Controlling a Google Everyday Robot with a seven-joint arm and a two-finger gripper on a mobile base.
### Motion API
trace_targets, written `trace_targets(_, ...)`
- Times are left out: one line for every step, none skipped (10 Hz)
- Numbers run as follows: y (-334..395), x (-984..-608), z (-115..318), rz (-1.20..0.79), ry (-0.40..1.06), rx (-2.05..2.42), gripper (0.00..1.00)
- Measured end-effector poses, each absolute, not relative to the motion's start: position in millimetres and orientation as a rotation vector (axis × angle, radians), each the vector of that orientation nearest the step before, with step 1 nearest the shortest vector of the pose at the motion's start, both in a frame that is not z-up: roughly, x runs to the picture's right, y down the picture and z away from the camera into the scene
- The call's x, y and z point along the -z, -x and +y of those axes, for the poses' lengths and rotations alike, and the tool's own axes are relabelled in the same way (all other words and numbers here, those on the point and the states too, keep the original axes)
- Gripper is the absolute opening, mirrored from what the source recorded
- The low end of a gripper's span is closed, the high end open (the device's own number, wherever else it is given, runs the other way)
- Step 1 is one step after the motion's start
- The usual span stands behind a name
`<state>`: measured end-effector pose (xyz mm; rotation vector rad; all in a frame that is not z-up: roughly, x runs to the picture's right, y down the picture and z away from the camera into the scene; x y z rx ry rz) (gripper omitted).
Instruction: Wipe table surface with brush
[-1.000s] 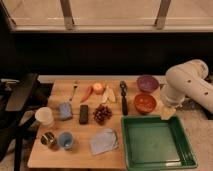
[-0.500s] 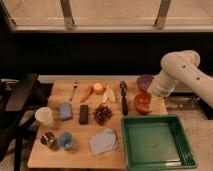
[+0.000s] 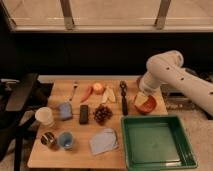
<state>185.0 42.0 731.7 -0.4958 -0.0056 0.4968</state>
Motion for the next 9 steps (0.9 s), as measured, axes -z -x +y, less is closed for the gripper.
trace_targets(-178,-733,42,0.007,0.472,-0.53,0.65)
trace_targets(-173,-735,42,0.016,0.453,-0.555,0.65)
trace_targets(-172,-735,42,0.02,0.445,-0.566,0.65)
trace_targets(-172,-735,42,0.022,0.443,-0.57,0.65)
trace_targets(-171,-735,42,0.021,0.443,-0.569,0.65)
trace_targets(-171,-735,41,0.021,0.442,-0.571,0.65)
trace_targets(-171,-736,41,0.02,0.445,-0.576,0.65)
trace_targets(-167,-745,41,0.019,0.457,-0.58,0.65)
trace_targets(-157,-757,44,0.015,0.474,-0.581,0.65)
